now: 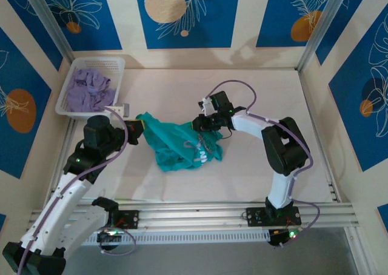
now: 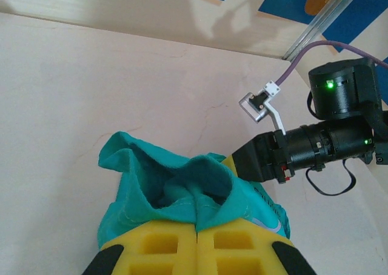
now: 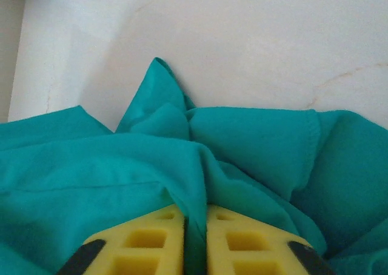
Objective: Fold the inside-out t-shirt
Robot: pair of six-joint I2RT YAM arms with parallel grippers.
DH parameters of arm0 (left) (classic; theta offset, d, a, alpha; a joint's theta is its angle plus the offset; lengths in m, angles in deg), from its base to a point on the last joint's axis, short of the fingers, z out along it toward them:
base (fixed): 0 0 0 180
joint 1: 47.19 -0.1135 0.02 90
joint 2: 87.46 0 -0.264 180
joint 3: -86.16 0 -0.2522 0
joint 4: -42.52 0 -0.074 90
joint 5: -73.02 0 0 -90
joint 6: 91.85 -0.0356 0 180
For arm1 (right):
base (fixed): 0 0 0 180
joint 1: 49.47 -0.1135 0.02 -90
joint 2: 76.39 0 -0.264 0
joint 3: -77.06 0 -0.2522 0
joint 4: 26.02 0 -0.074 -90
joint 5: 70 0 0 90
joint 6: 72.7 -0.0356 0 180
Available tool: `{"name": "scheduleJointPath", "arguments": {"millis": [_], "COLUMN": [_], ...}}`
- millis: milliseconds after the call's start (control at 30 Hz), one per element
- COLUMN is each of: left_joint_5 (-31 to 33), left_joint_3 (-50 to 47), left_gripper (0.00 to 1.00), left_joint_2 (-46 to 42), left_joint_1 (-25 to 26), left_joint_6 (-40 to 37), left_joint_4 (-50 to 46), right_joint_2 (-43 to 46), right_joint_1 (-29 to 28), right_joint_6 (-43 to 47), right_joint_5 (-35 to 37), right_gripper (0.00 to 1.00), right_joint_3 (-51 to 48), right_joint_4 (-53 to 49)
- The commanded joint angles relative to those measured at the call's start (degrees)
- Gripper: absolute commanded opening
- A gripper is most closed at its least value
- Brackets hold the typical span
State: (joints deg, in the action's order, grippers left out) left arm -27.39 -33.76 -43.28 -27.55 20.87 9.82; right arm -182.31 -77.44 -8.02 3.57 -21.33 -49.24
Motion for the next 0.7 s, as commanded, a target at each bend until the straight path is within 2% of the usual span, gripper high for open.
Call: {"name": "scheduleJointPath", "arguments": {"millis": [0, 200, 367, 500, 667], "left_joint_5": [0.9, 2.4, -0.8, -7.7, -19.8], "left_joint_3": [0.2, 3.2, 8.7, 14.7, 20.9], "left_gripper": [0.00, 0.00, 0.00, 0.00, 0.00], "left_joint_2": [0.3, 1.0, 4.2, 9.4, 14.6], "left_joint_1": [-1.1, -3.3, -6.9, -12.5, -23.4], "left_joint_6": [-1.2, -0.8, -0.1, 4.3, 18.7], "left_joint_4": [-0.2, -1.7, -1.3, 0.8, 8.9], "right_joint_2": [5.2, 20.2, 33.5, 40.3, 46.6], "right_joint_1": [0.8, 6.7, 13.9, 18.3, 18.3], "right_joint_6": [1.3, 2.9, 2.7, 1.9, 1.8], "right_joint_5": [-1.2, 4.9, 8.5, 10.2, 11.9], "right_gripper": [0.02, 0.00, 0.00, 0.00, 0.00], "right_joint_3": [-0.1, -4.2, -6.0, -3.7, -4.6], "right_joint_4": [2.0, 4.1, 6.9, 8.5, 9.7]}}
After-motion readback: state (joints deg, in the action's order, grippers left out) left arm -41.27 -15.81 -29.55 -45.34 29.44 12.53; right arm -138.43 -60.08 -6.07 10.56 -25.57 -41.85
